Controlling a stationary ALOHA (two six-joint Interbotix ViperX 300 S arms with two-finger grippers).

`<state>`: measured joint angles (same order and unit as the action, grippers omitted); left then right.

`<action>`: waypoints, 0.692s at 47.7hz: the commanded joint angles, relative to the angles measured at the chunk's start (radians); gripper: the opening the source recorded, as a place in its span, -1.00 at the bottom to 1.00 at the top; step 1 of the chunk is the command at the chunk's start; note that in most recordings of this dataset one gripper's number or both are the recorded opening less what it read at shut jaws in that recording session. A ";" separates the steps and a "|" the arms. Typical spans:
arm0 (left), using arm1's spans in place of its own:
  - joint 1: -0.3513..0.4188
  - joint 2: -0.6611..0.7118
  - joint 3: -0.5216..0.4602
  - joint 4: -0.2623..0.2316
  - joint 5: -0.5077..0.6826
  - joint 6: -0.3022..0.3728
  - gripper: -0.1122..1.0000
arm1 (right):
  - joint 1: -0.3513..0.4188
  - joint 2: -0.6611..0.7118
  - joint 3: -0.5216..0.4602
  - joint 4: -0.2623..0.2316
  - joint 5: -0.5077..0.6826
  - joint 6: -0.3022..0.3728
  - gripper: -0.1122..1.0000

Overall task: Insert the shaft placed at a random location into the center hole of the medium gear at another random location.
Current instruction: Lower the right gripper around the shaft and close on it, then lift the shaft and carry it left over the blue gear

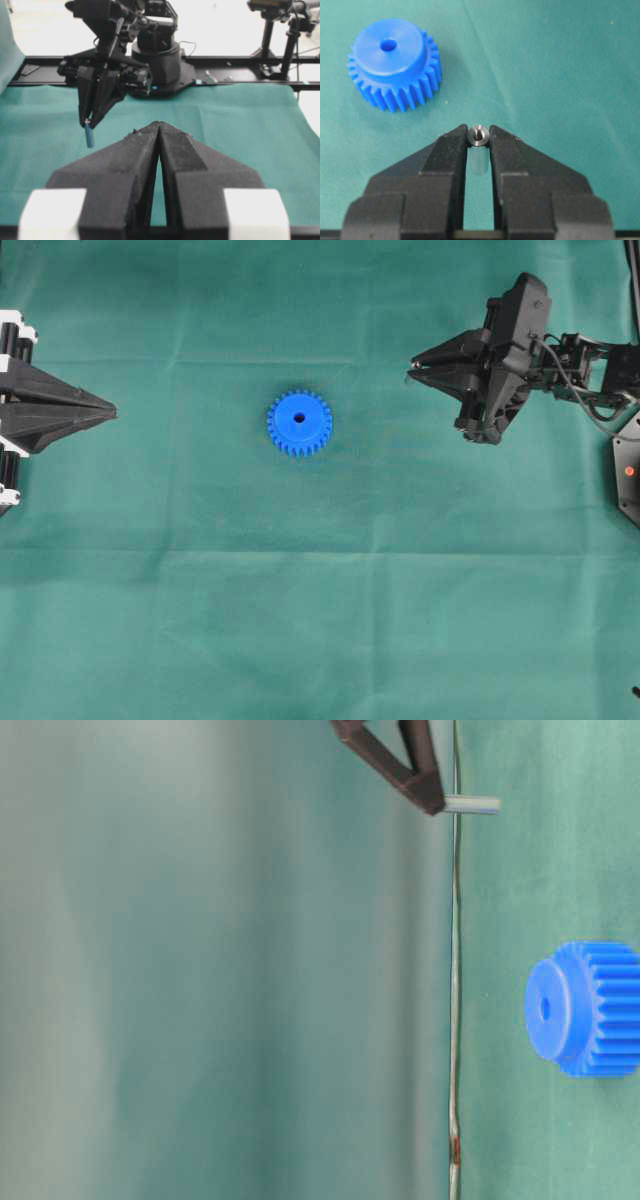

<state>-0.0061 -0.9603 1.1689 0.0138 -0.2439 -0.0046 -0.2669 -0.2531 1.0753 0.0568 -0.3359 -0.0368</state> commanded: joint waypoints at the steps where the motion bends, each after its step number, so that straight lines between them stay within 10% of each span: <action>1: -0.002 0.006 -0.018 0.003 -0.005 0.000 -0.80 | -0.003 -0.021 -0.020 -0.002 0.005 -0.017 -0.55; 33: 0.000 0.006 -0.018 0.003 -0.005 0.000 -0.80 | 0.043 0.075 -0.118 -0.002 -0.020 -0.014 -0.55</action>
<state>-0.0061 -0.9618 1.1689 0.0153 -0.2439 -0.0046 -0.2393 -0.1917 1.0078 0.0568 -0.3405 -0.0383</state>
